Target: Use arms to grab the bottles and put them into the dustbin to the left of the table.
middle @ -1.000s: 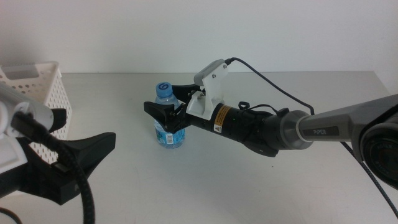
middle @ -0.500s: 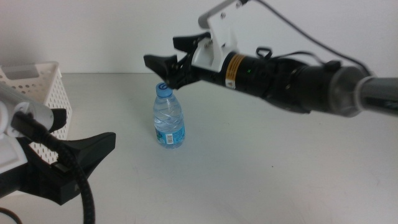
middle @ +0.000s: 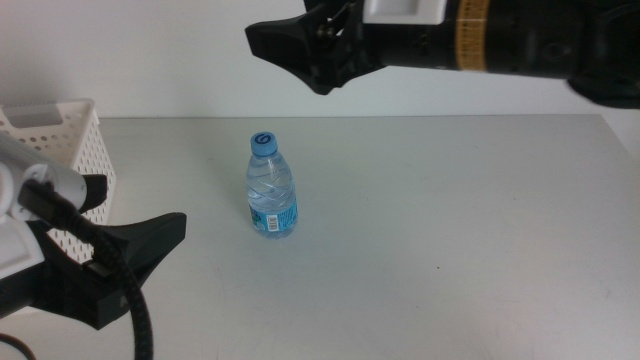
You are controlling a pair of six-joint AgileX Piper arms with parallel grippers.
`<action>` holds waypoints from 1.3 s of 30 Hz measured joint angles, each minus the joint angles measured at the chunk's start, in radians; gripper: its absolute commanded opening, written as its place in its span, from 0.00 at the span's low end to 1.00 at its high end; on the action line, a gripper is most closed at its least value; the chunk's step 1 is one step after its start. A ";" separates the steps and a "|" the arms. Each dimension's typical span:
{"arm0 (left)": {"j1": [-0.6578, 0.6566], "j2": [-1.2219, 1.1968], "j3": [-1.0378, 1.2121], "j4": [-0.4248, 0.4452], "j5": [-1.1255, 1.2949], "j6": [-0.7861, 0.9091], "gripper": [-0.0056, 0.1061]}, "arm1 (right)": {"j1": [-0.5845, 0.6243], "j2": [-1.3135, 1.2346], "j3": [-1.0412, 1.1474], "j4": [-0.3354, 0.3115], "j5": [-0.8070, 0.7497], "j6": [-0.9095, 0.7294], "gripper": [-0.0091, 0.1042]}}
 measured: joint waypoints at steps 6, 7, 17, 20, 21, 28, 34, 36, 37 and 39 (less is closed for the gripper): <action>0.000 0.000 0.000 0.000 0.000 0.000 0.89 | -0.085 -0.163 0.133 0.032 -0.049 0.121 0.75; 0.000 0.000 0.000 0.000 0.000 0.000 0.89 | -0.097 -0.197 0.174 0.083 -0.046 0.079 0.75; 0.000 0.000 0.000 0.000 0.000 0.000 0.89 | -0.066 -0.560 0.575 0.836 0.223 -0.641 0.70; 0.000 0.000 0.000 0.000 0.000 0.000 0.89 | 0.008 -0.634 0.620 1.121 0.430 -0.951 0.67; 0.000 0.000 0.000 0.000 0.000 0.000 0.89 | 0.031 -0.650 0.622 1.221 0.492 -1.071 0.67; 0.000 0.000 0.000 0.000 0.000 0.000 0.89 | 0.080 -0.751 0.628 1.698 0.835 -1.604 0.66; 0.000 0.000 0.000 0.000 0.000 0.000 0.89 | 0.083 -0.884 0.613 1.793 0.975 -1.712 0.66; 0.000 0.000 0.000 0.000 0.000 0.000 0.89 | 0.083 -0.898 0.594 1.804 1.019 -1.710 0.66; 0.000 0.000 0.000 0.000 0.000 0.000 0.89 | 0.083 -0.901 0.585 1.806 1.040 -1.710 0.66; 0.000 0.000 0.000 0.000 0.000 0.000 0.89 | 0.083 -0.902 0.571 1.809 1.062 -1.709 0.66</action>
